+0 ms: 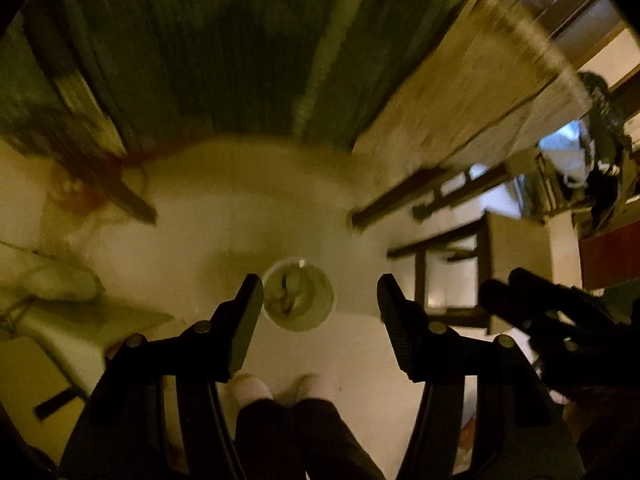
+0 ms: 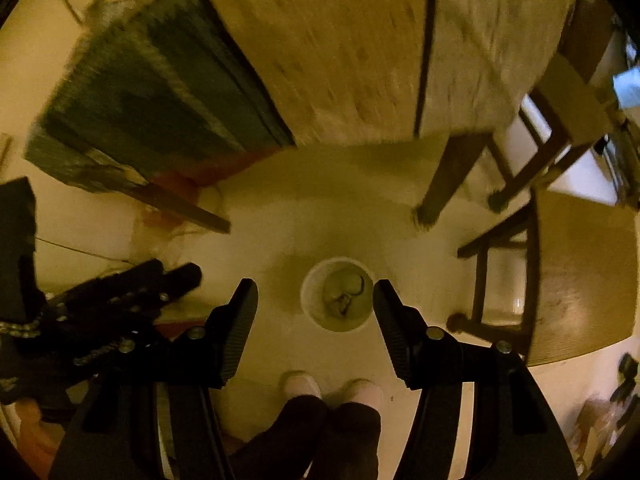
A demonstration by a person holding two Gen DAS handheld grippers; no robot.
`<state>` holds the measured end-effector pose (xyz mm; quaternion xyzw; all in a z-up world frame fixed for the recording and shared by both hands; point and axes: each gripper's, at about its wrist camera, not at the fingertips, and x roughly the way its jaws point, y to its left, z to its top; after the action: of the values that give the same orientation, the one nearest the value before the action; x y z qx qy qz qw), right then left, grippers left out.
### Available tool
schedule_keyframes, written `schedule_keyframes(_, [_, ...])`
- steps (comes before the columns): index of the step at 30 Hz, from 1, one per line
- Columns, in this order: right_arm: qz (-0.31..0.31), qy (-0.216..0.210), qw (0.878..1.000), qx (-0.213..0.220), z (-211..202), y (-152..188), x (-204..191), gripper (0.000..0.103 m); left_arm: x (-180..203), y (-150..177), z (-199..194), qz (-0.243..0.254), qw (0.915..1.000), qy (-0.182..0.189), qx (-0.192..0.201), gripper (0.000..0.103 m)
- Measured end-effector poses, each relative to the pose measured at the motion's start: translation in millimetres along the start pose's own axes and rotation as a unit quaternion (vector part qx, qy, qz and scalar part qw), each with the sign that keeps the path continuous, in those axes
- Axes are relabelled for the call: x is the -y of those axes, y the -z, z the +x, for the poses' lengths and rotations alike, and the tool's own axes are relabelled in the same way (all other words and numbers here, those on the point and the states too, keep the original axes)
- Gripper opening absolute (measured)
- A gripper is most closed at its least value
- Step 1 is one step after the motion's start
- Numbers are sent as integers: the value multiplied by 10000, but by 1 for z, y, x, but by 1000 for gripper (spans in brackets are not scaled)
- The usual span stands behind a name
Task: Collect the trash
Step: 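Raise both tools back toward the table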
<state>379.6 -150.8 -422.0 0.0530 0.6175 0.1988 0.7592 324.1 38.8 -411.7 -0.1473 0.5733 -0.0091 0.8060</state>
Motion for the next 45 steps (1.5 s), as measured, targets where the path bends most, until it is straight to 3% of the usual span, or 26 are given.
schedule_keyframes(9, [-200,-104,9962,842,-125,-25,-47,56,18,-37,-159,175,9931,36,1161,58])
schedule_keyframes(16, [-207,-58,9861,1647,-215,-39,-84,56,20,-46,-279,492,9751,53,2161,58])
schedule_keyframes(23, [-306,154,9683,2473,-292,-45,-121,56,15,-49,-364,765,9550,102,2864,58])
schedule_keyframes(28, [-437,304,9532,2976,-330,-49,-138,58,14,-59,-394,954,9427,141,3193,59])
schedule_keyframes(32, [-436,429,9425,3287,-342,-56,-140,73,19,-71,-399,987,9389,203,3290,66])
schedule_keyframes(34, [-431,510,9374,3417,-344,-61,-137,76,24,-80,-396,1034,9387,209,3280,66])
schedule_keyframes(45, [-399,492,9394,3369,-326,-127,-84,76,65,-144,-353,972,9420,-23,3212,66])
